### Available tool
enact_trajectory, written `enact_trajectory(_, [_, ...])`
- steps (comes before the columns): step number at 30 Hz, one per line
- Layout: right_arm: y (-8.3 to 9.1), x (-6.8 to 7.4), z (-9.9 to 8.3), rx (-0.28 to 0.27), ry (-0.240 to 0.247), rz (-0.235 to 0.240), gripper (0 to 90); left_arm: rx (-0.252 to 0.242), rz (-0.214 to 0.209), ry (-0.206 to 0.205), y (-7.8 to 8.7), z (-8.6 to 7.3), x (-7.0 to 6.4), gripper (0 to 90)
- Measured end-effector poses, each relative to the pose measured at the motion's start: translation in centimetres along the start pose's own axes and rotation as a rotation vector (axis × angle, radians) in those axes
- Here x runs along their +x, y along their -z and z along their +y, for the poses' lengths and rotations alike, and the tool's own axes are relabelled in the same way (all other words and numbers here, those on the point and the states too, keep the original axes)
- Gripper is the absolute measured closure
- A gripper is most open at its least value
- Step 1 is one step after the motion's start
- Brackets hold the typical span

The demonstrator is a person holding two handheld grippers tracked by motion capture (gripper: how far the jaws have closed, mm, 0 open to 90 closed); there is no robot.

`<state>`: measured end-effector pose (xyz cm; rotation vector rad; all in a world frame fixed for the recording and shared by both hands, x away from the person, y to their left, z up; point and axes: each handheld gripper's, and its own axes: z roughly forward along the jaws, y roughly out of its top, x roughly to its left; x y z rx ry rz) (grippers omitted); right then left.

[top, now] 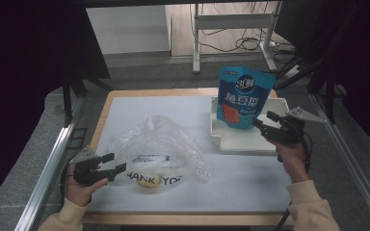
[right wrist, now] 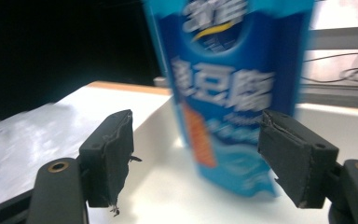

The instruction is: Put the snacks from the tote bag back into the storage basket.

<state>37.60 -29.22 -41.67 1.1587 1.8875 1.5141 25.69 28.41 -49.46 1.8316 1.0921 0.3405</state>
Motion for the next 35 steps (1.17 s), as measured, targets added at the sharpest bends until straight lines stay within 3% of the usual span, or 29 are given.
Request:
enact_trajectory(7, [0.0, 3.8, -2.5, 0.061, 0.050, 0.119, 26.8, 0.005, 0.005, 0.003, -0.1, 0.0, 0.0, 28.9])
enact_trajectory(11, [-0.6, 5.6, -4.3, 0.096, 0.050, 0.191, 26.8, 0.008, 0.005, 0.007, -0.1, -0.2, 0.0, 29.0])
enact_trajectory(19, [-2.1, 8.9, -7.4, 0.189, 0.110, 0.284, 26.5, 0.012, 0.008, 0.017, 0.0, -0.5, -0.1, 28.9])
enact_trajectory(22, [-2.5, 9.4, -7.8, 0.211, 0.122, 0.299, 26.4, 0.010, 0.008, 0.020, 0.1, -0.6, 0.0, 28.9])
enact_trajectory(35, [-2.4, 9.2, -7.9, 0.199, 0.112, 0.296, 26.1, 0.015, 0.000, 0.020, -0.1, -0.7, -0.1, 28.9])
